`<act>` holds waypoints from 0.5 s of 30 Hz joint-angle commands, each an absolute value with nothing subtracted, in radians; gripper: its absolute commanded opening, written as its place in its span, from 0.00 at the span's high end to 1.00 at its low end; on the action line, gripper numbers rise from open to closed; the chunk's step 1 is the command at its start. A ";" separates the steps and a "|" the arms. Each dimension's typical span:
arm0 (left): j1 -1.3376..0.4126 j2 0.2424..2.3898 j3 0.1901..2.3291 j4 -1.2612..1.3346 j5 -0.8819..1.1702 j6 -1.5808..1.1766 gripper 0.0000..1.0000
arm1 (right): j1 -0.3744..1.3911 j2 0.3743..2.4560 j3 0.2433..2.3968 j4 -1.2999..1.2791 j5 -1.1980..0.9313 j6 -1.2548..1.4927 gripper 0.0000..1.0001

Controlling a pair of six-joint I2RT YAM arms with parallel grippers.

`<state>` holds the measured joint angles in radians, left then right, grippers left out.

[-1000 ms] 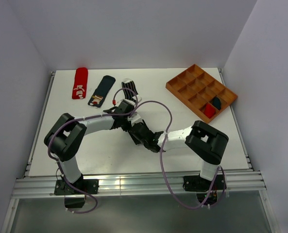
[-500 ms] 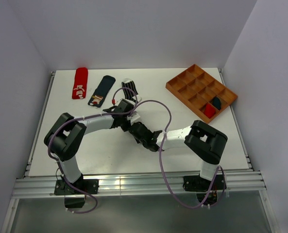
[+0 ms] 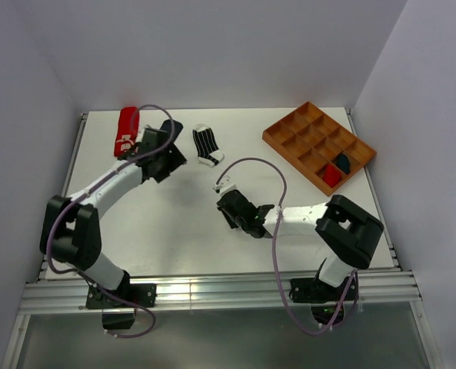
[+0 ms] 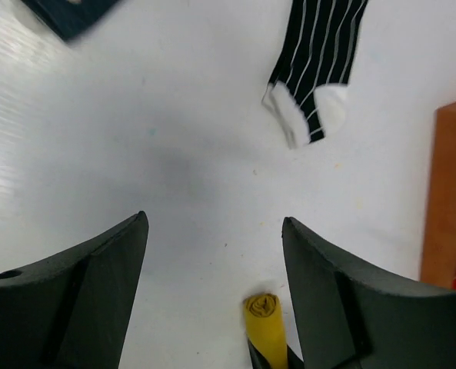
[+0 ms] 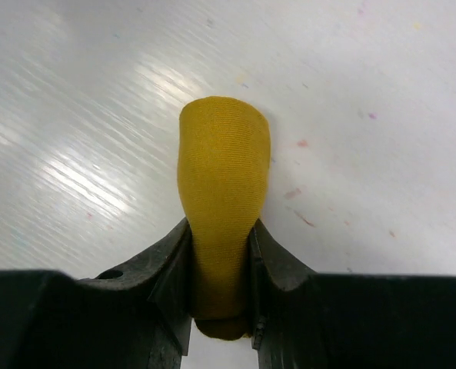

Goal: Roll the socks
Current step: Pick up the sock at the center of the board.

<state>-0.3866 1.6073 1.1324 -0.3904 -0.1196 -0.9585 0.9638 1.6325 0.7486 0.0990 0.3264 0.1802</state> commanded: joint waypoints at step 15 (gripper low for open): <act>-0.184 0.939 1.071 -0.419 -0.317 -0.608 0.12 | 0.318 1.347 0.972 -0.169 0.317 0.259 1.00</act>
